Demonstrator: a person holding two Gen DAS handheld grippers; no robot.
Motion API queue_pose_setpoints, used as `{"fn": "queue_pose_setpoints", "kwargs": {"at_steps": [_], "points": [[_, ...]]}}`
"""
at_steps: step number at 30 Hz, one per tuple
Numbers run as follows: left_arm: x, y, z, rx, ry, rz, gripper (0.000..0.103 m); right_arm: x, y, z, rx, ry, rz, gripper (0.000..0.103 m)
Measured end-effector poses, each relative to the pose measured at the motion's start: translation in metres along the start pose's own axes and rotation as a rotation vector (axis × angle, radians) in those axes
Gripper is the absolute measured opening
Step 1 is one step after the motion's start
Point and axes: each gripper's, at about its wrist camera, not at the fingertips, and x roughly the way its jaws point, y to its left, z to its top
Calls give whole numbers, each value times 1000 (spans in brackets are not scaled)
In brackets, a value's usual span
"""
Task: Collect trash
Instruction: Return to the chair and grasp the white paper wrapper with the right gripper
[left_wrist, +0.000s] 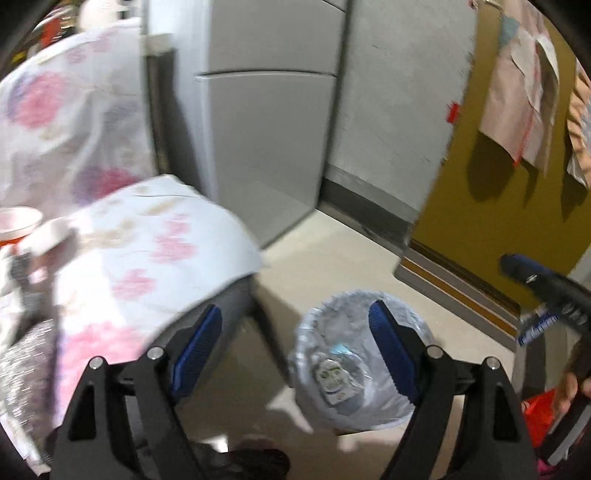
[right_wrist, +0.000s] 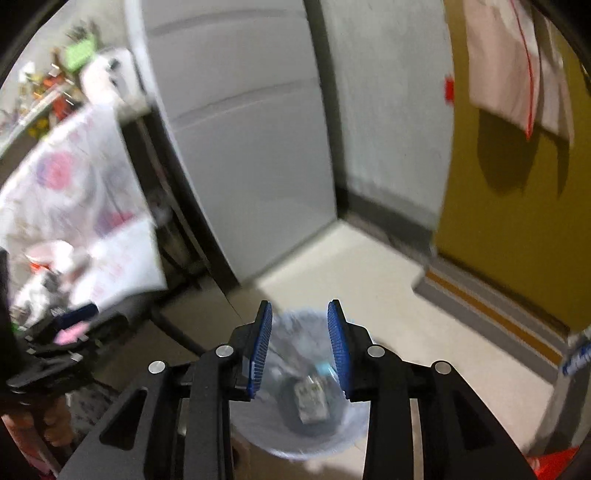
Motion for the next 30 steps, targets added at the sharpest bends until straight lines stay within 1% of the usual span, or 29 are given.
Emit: {"fn": "queue_pose_setpoints", "kwargs": {"at_steps": [3, 5, 8, 9, 12, 13, 14, 16, 19, 20, 23, 26, 28, 30], "points": [[-30, 28, -5, -53, -32, 58, 80, -18, 26, 12, -33, -49, 67, 36], [-50, 46, -11, -84, -50, 107, 79, -28, 54, 17, -81, -63, 138, 36], [-80, 74, -22, -128, -71, 194, 79, -37, 94, 19, -161, -73, 174, 36], [-92, 87, -26, -150, -72, 235, 79, -39, 114, 20, -202, -71, 207, 36], [-120, 118, -38, -220, -78, 307, 80, -42, 159, 18, -276, -59, 289, 36], [-133, 134, -45, -254, -81, 337, 80, -43, 173, 17, -297, -53, 311, 36], [-142, 145, -50, -282, -82, 354, 80, -45, 188, 15, -321, -47, 335, 41], [-162, 170, -61, -345, -78, 402, 80, -44, 217, 13, -366, -36, 389, 45], [-188, 203, -79, -426, -60, 489, 80, -41, 258, 9, -437, -18, 453, 48], [-195, 210, -83, -446, -57, 507, 80, -40, 266, 9, -449, -12, 463, 51], [-215, 234, -96, -497, -33, 566, 81, -29, 302, 7, -500, 29, 506, 56], [-230, 249, -105, -523, -47, 607, 81, -20, 323, 2, -535, 48, 538, 58], [-232, 261, -110, -538, -53, 621, 82, -13, 338, -4, -563, 59, 559, 58], [-227, 270, -111, -544, -43, 635, 82, -7, 351, -10, -587, 74, 581, 58]]}}
